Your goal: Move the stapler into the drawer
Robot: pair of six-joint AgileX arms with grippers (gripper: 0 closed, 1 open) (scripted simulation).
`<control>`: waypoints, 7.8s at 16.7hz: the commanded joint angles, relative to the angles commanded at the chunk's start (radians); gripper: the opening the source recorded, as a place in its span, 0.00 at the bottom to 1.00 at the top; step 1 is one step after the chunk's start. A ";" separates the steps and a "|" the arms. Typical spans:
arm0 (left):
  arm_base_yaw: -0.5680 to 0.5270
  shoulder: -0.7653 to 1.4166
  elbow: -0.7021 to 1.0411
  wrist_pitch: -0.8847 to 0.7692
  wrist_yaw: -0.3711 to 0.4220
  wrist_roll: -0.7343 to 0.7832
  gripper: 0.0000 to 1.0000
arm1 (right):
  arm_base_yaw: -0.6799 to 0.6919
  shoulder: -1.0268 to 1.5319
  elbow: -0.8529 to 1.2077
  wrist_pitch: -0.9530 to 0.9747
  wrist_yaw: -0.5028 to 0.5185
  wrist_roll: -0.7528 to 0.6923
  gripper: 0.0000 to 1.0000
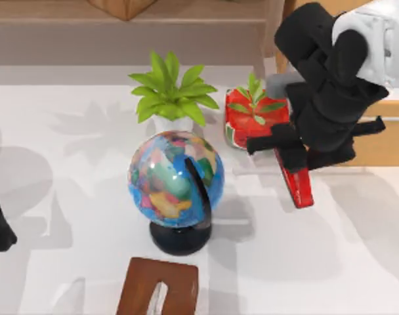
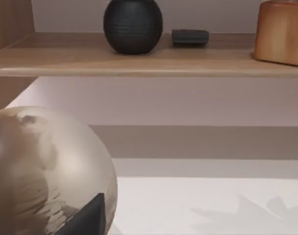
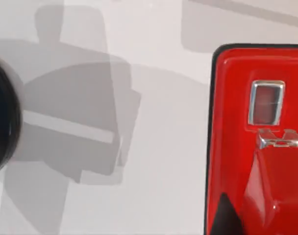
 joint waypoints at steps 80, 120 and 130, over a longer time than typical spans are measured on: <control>0.000 0.000 0.000 0.000 0.000 0.000 1.00 | -0.401 0.640 0.839 -0.404 0.010 -0.177 1.00; 0.000 0.000 0.000 0.000 0.000 0.000 1.00 | -0.183 0.123 -1.227 2.737 0.401 -1.879 1.00; 0.000 0.000 0.000 0.000 0.000 0.000 1.00 | -0.219 0.138 -1.140 2.666 0.366 -1.880 1.00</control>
